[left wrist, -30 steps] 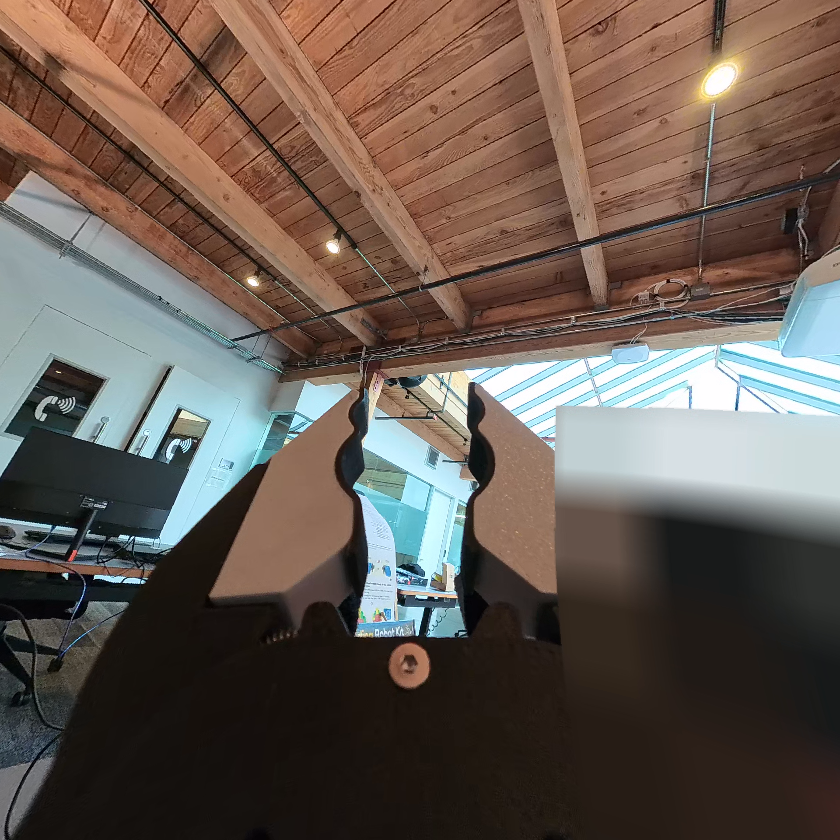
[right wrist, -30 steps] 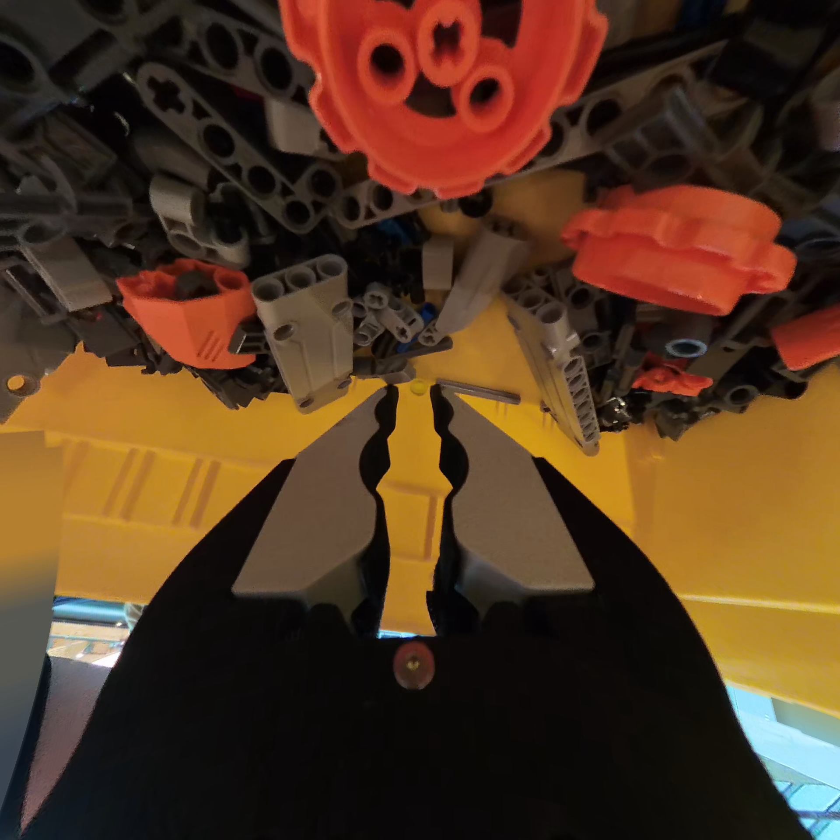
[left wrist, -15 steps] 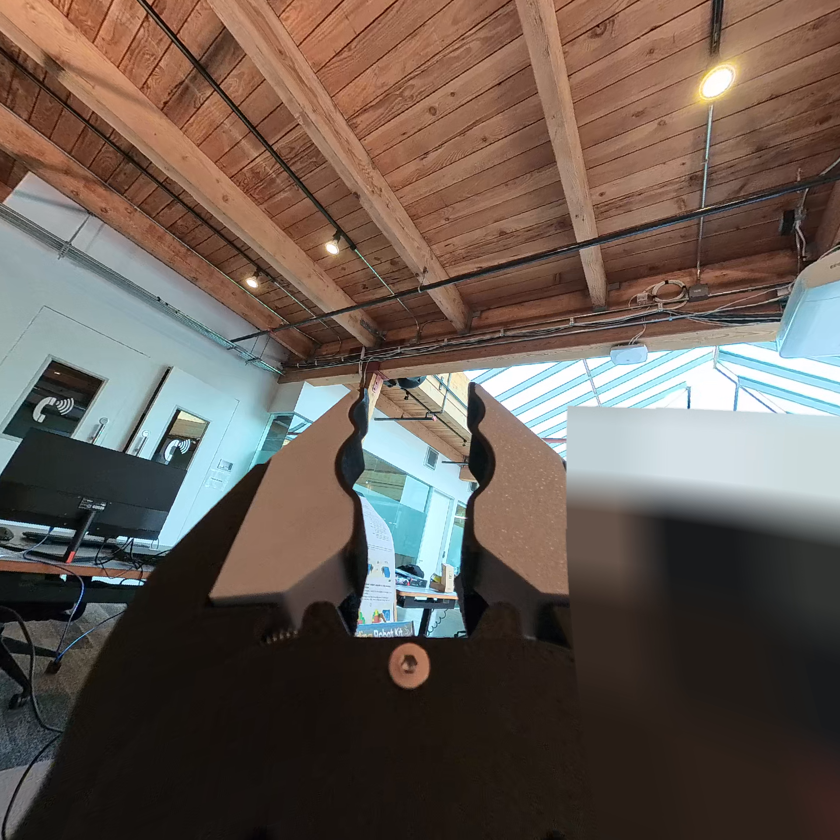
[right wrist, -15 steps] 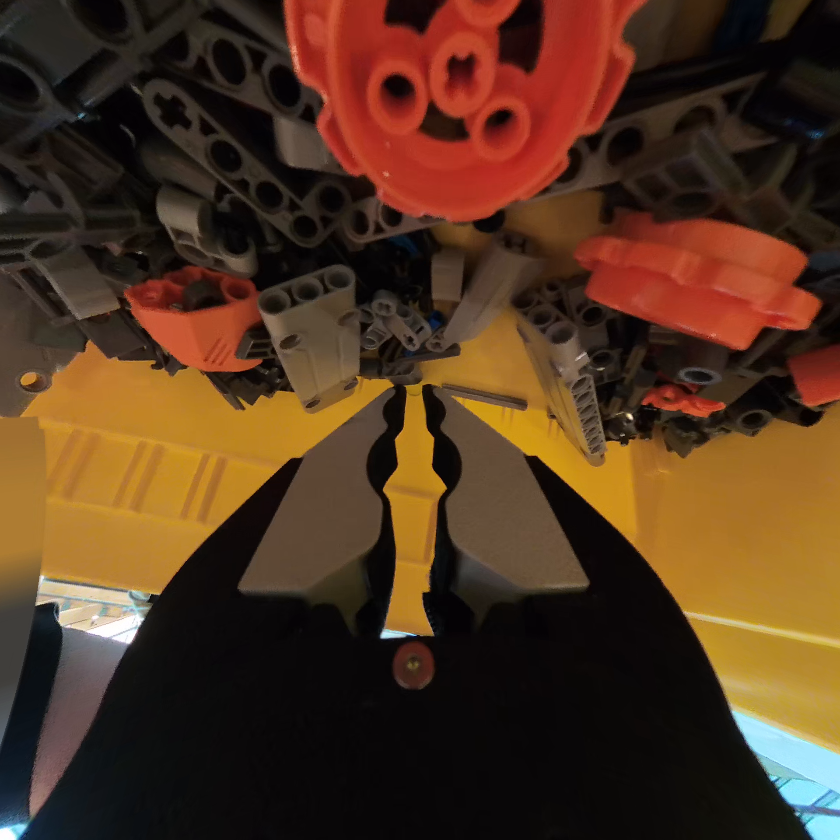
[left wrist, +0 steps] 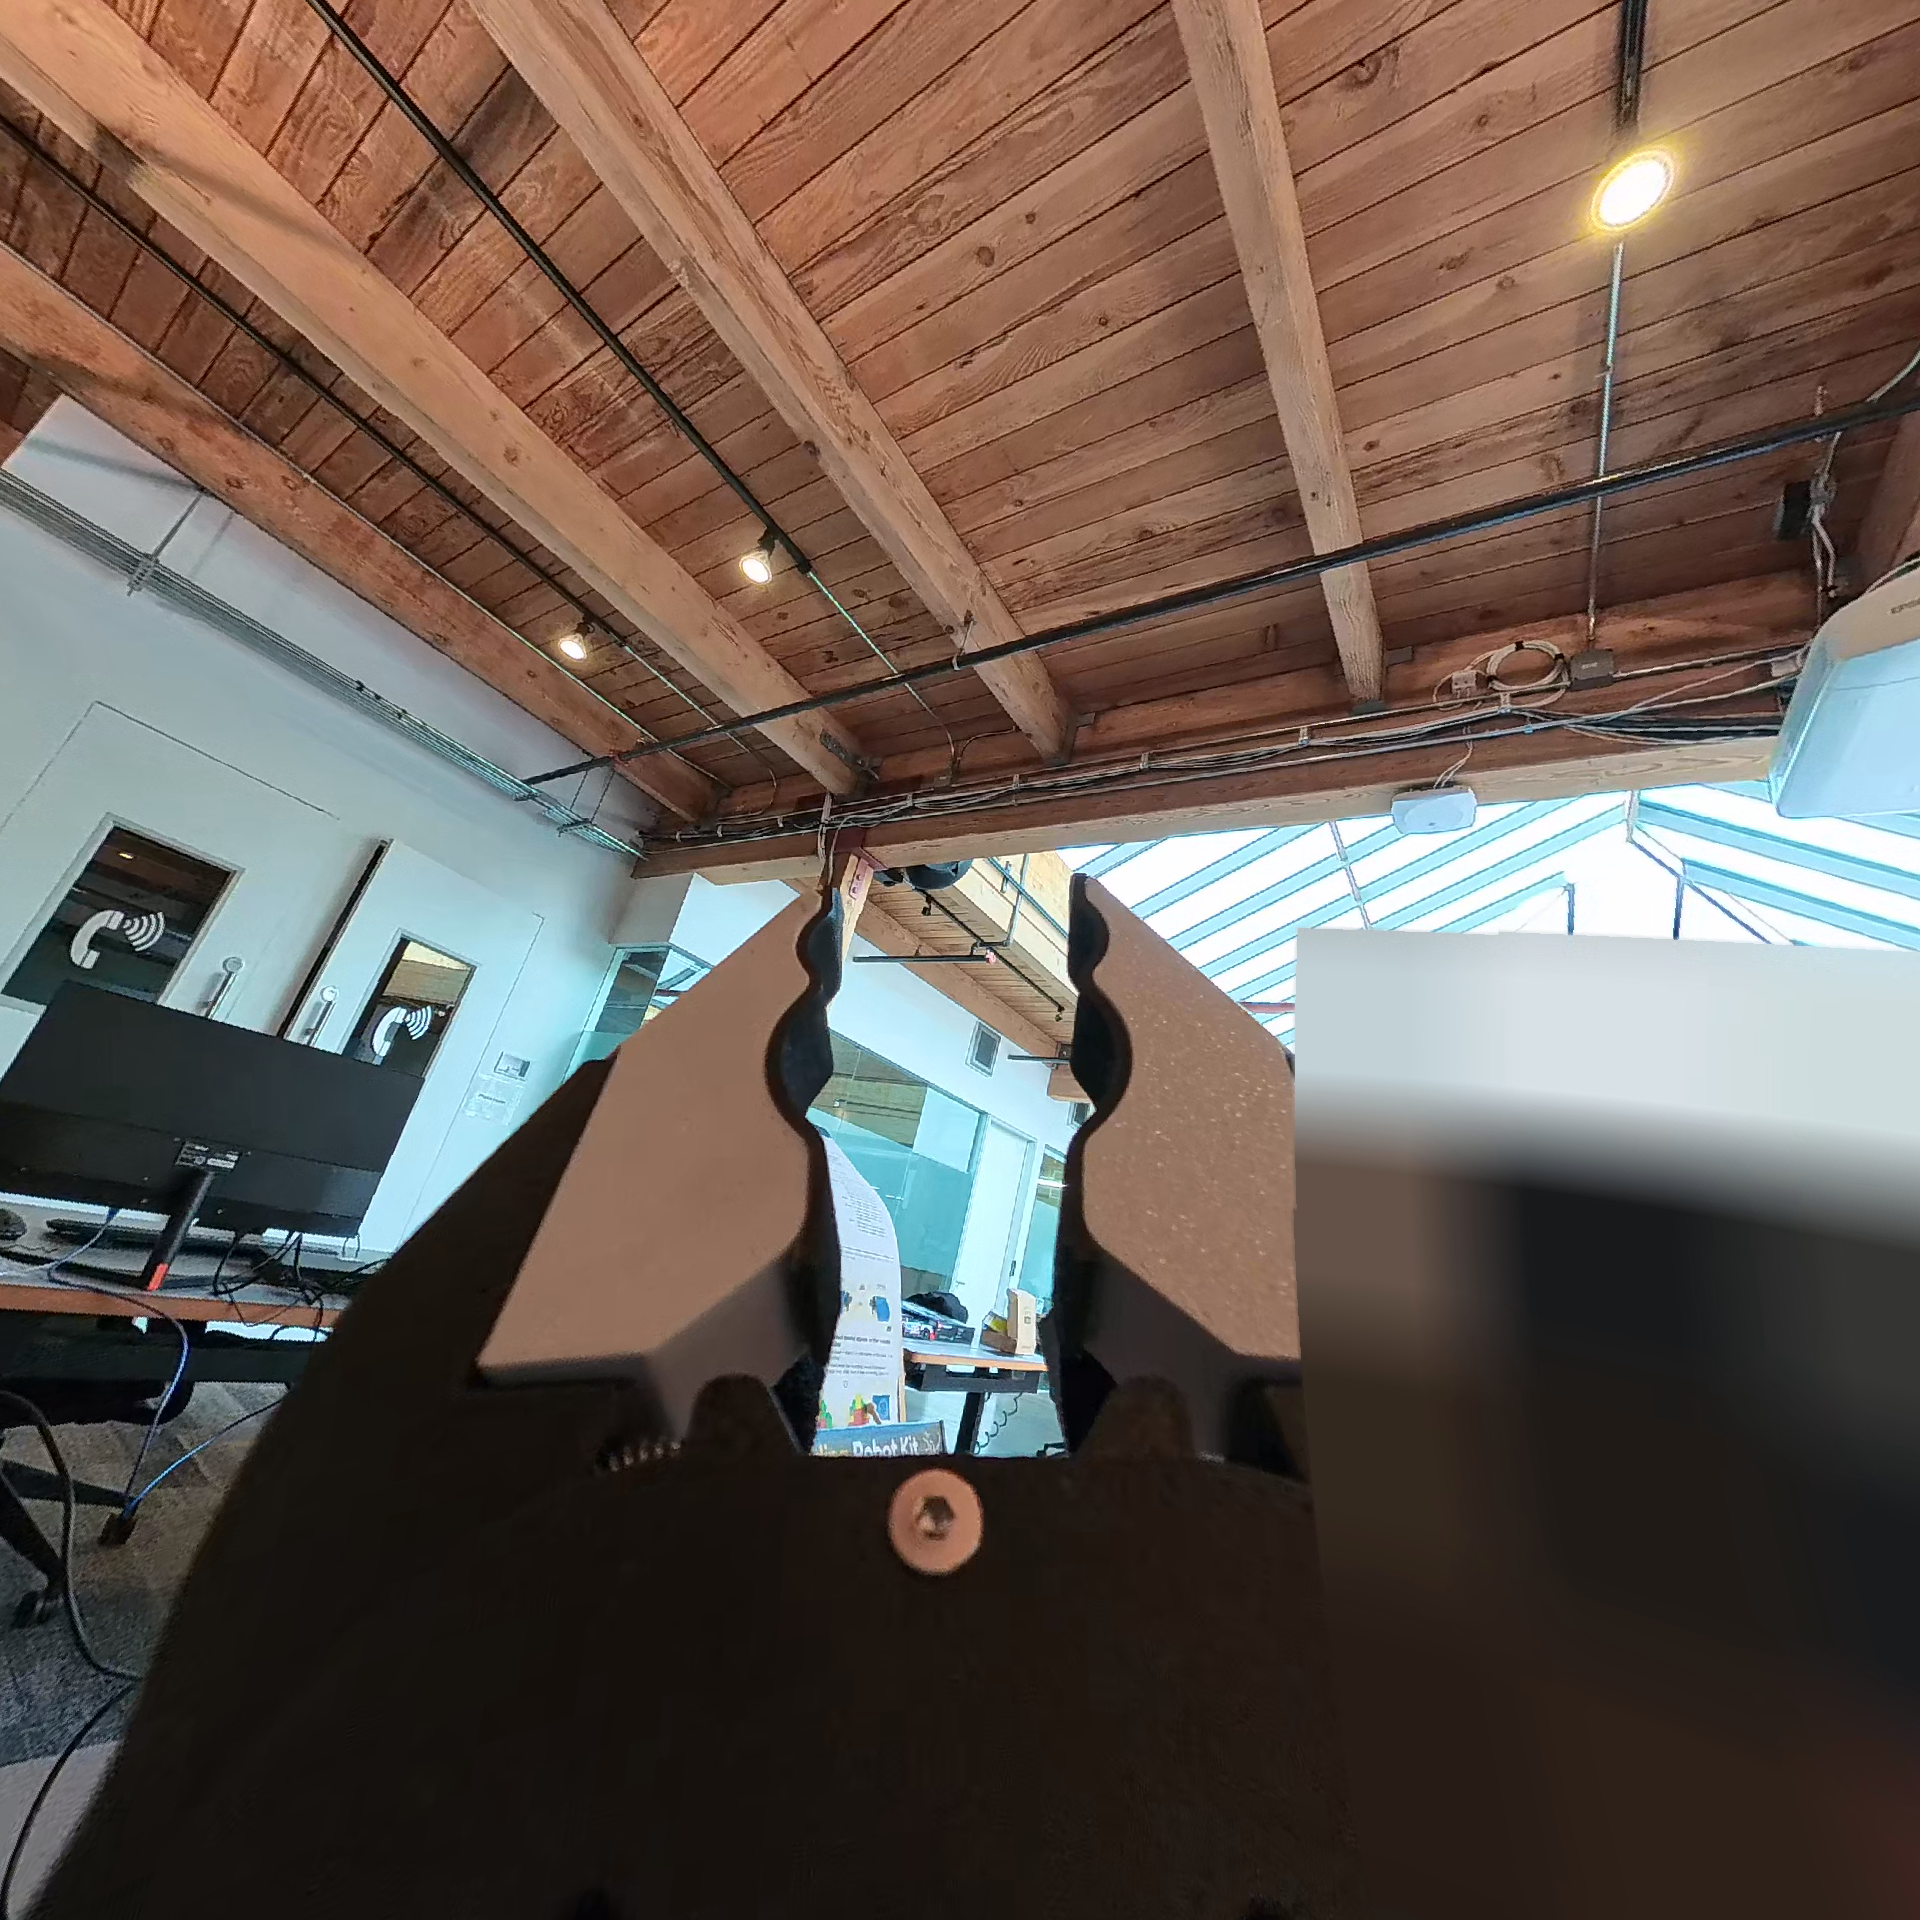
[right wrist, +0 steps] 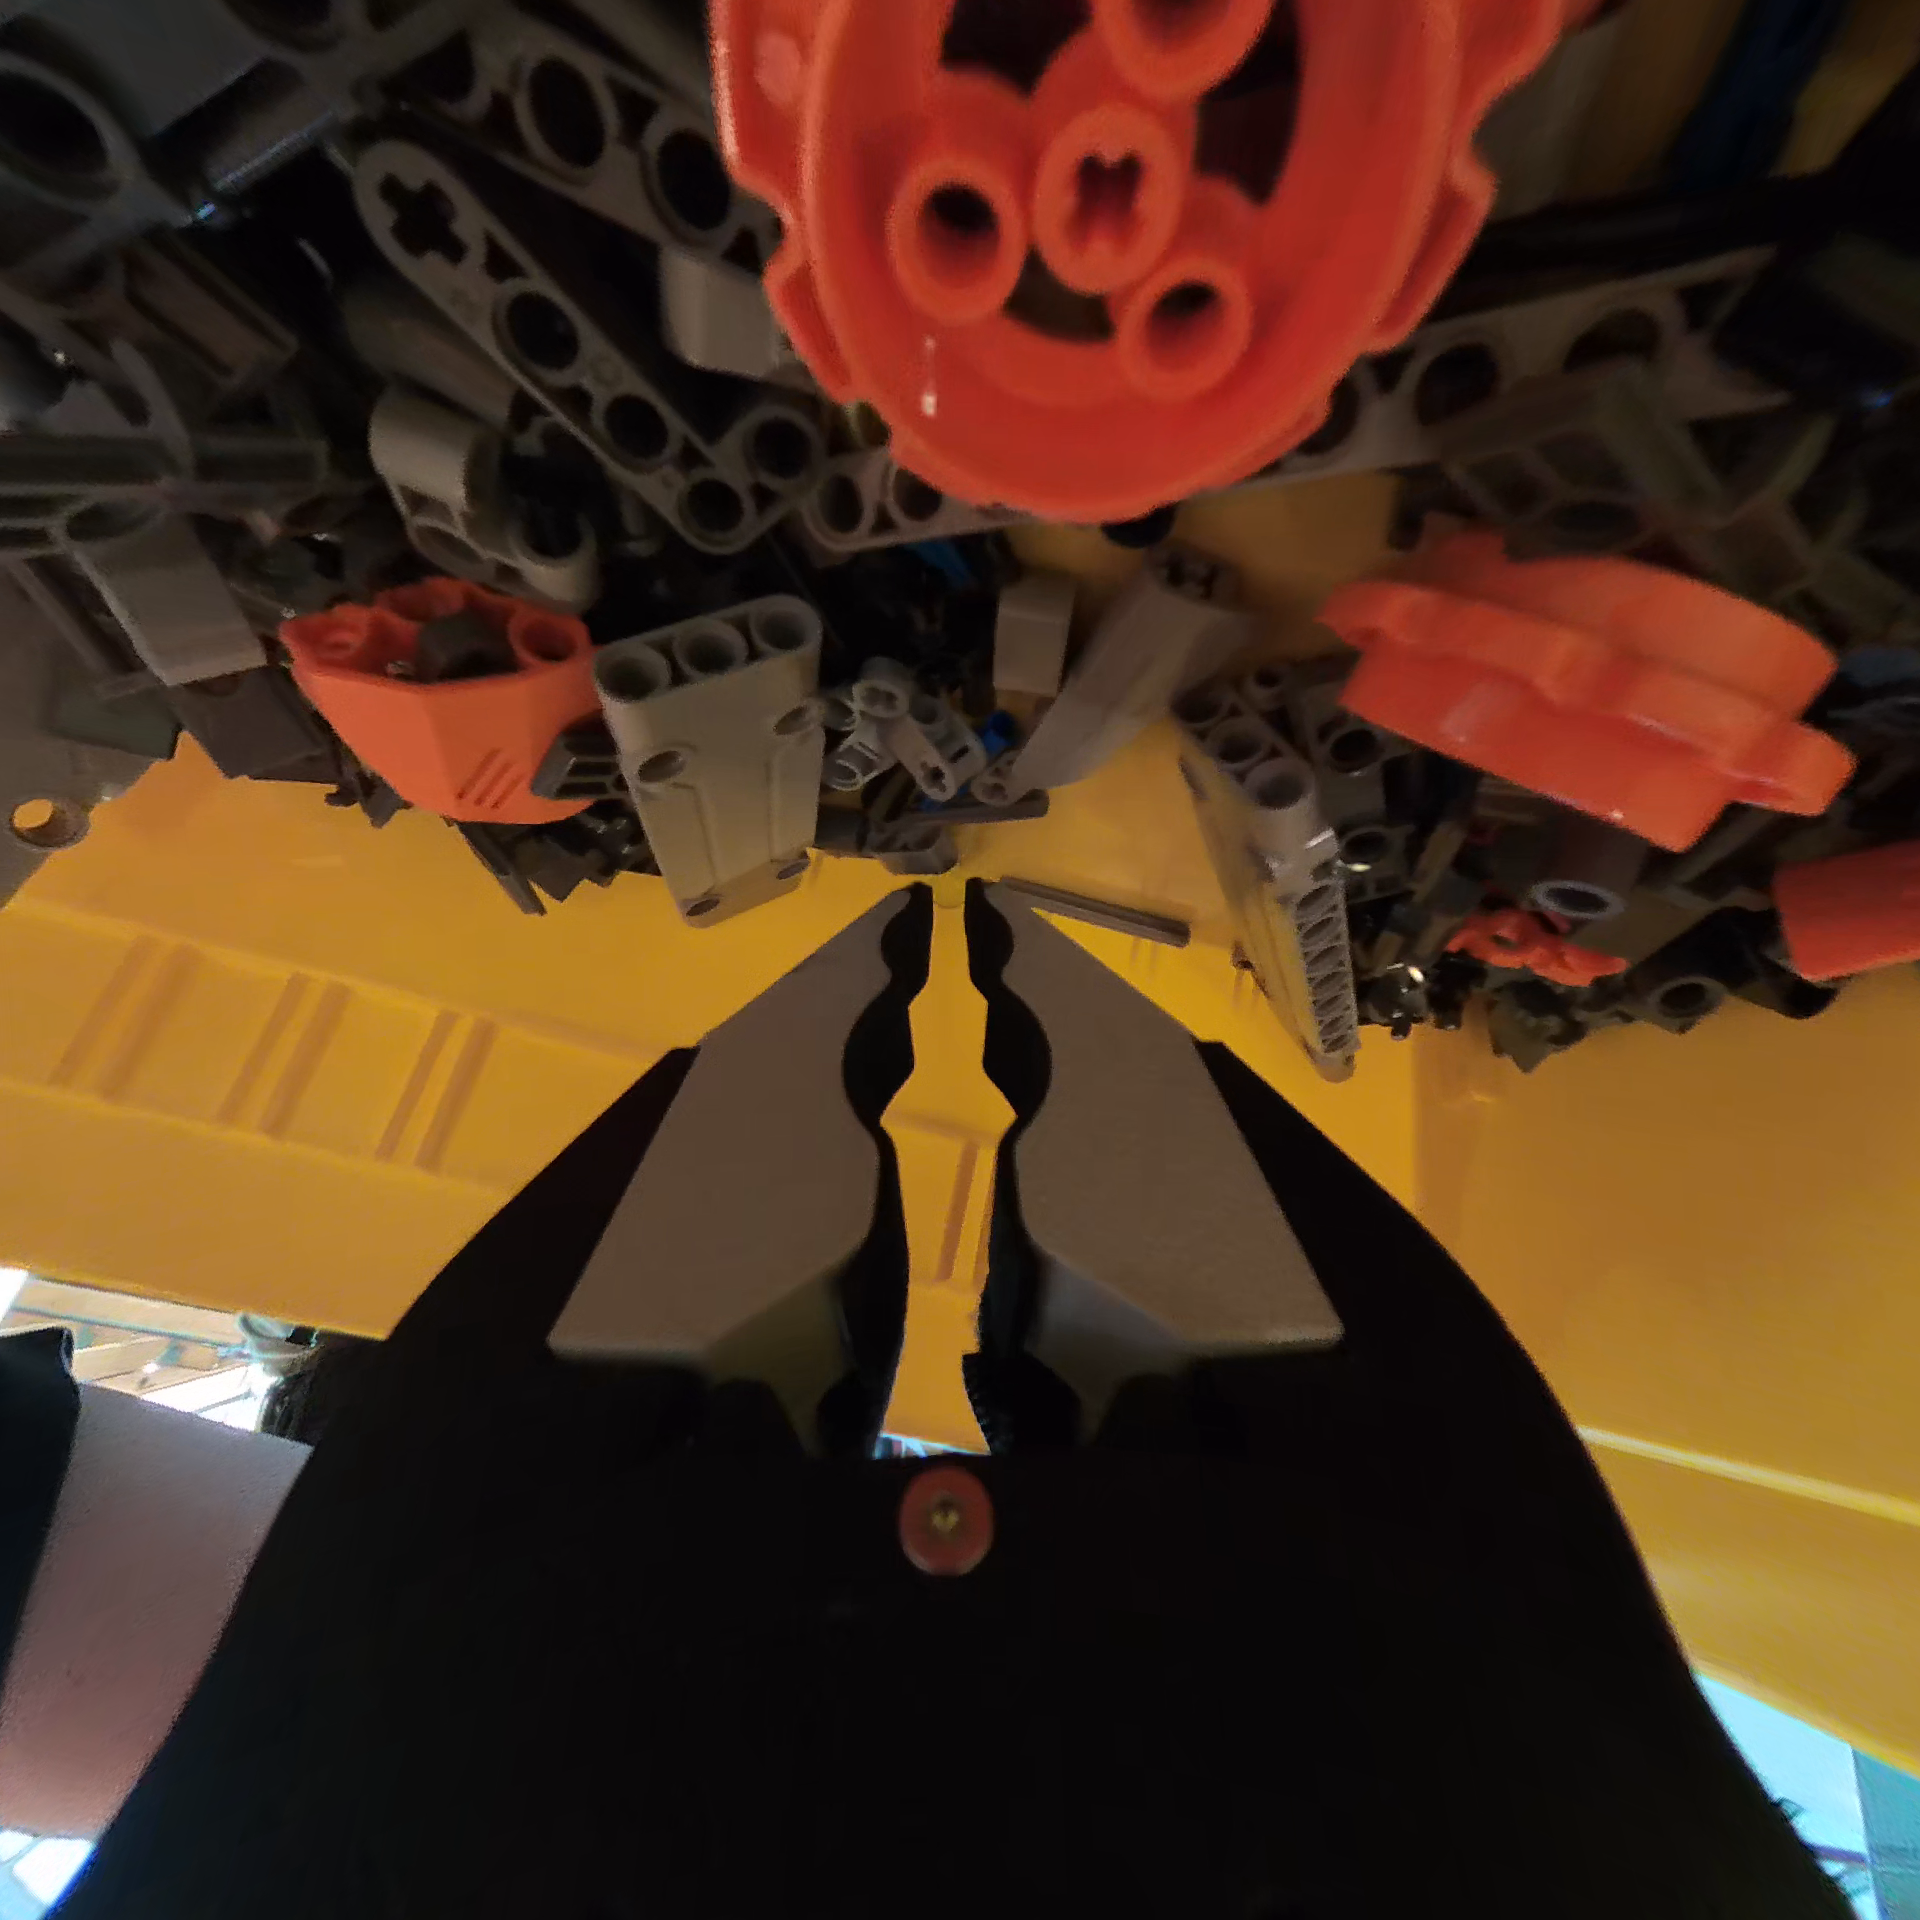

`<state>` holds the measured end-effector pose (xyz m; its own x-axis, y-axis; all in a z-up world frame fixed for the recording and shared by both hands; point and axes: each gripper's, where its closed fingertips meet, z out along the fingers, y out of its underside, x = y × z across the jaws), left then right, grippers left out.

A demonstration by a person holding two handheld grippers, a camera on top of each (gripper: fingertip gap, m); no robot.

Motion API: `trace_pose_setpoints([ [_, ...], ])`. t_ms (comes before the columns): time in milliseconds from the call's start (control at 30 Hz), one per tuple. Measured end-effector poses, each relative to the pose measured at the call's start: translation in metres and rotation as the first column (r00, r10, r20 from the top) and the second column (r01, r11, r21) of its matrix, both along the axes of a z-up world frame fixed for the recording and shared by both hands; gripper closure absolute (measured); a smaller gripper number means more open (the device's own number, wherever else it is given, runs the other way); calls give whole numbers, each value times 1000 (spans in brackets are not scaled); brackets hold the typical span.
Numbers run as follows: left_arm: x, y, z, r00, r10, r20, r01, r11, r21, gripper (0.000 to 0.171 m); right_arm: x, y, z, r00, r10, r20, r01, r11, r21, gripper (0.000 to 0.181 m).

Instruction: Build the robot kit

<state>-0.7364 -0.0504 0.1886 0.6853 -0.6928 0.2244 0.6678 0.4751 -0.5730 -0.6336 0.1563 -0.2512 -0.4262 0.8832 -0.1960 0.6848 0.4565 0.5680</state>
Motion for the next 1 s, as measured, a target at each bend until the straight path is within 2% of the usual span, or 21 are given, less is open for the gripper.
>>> trace_pose_setpoints([
  [200,-1,2,-1,1000,1,0,-1,1000,-5,130,-8,2,14,997,23,-75,-22,1000,9,175],
  [300,-2,1,-1,1000,5,2,-5,1000,-6,130,-17,-2,34,980,31,-199,-32,999,-2,175],
  [367,-5,0,-1,1000,8,6,-8,1000,-4,130,-20,-11,54,940,23,-342,-45,997,-56,175],
  [433,-8,-2,-2,1000,11,14,-11,1000,-2,130,-19,-18,79,847,3,-531,-68,992,-103,175],
  [467,-10,-2,-2,1000,10,19,-10,1000,0,130,-16,-22,94,776,-2,-631,-99,987,-124,175],
  [567,-13,-4,-2,1000,1,25,-1,1000,4,130,12,-35,140,487,-18,-873,-223,964,-144,175],
  [633,-12,-5,-2,1000,-4,25,4,1000,6,130,42,-41,164,282,-13,-959,-275,957,-94,175],
  [667,-11,-5,-2,1000,-8,24,8,1000,7,130,60,-42,172,210,-18,-977,-259,963,-74,175],
  [733,-6,-3,-1,1000,-19,13,19,1000,3,130,96,-45,178,139,-58,-989,-192,978,-84,175],
  [833,3,-1,-1,999,-35,-7,35,999,-5,130,148,-53,177,69,-82,-994,-88,992,-88,175],
  [933,15,2,0,998,-52,-30,51,999,-14,130,199,-66,167,2,-161,-987,20,987,-161,175],
  [1000,23,5,0,997,-62,-50,60,998,-23,129,236,-67,150,-36,-212,-977,125,969,-215,175],
])
